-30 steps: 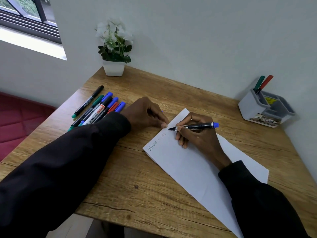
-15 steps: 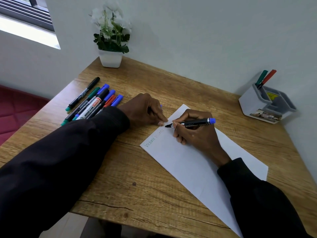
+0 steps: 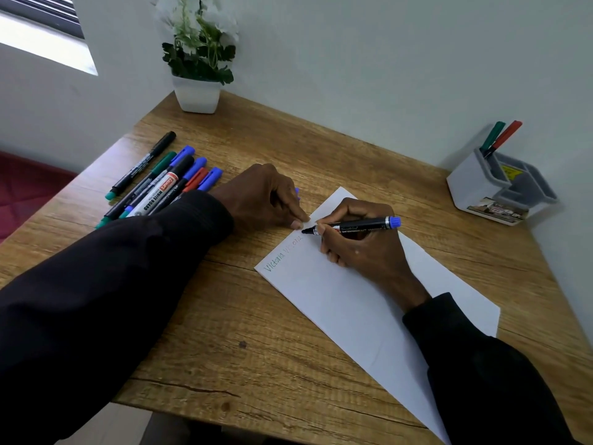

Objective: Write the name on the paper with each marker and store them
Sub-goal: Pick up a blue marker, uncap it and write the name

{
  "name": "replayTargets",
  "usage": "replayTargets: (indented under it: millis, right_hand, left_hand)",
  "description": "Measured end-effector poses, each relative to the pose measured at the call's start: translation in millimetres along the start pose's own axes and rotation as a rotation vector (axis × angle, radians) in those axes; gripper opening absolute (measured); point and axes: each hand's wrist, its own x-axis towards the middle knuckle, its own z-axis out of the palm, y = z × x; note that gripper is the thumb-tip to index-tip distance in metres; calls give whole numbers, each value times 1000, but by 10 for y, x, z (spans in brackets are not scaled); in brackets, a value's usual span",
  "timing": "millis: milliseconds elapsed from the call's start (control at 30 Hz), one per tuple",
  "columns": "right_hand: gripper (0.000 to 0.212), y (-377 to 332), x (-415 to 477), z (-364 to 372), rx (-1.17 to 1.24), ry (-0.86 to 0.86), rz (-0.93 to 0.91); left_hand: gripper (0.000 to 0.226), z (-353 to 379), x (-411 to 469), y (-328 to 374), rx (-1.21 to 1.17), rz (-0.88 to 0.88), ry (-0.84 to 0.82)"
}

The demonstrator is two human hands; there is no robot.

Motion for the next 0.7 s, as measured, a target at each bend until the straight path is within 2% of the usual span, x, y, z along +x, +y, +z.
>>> replayTargets:
  millis: [367,533,700]
  right_hand:
    - [10,18,20,-9,-10,-31,-5]
    - [27,28,26,-6,-29,-8,37]
    - [17,38,23,-10,-34,6,29]
  left_hand:
    - [25,-4,-9,3,-10,26,-5]
    - [25,3,3,-7,31,15,5]
    - [23,-5,5,-26,18,21,2]
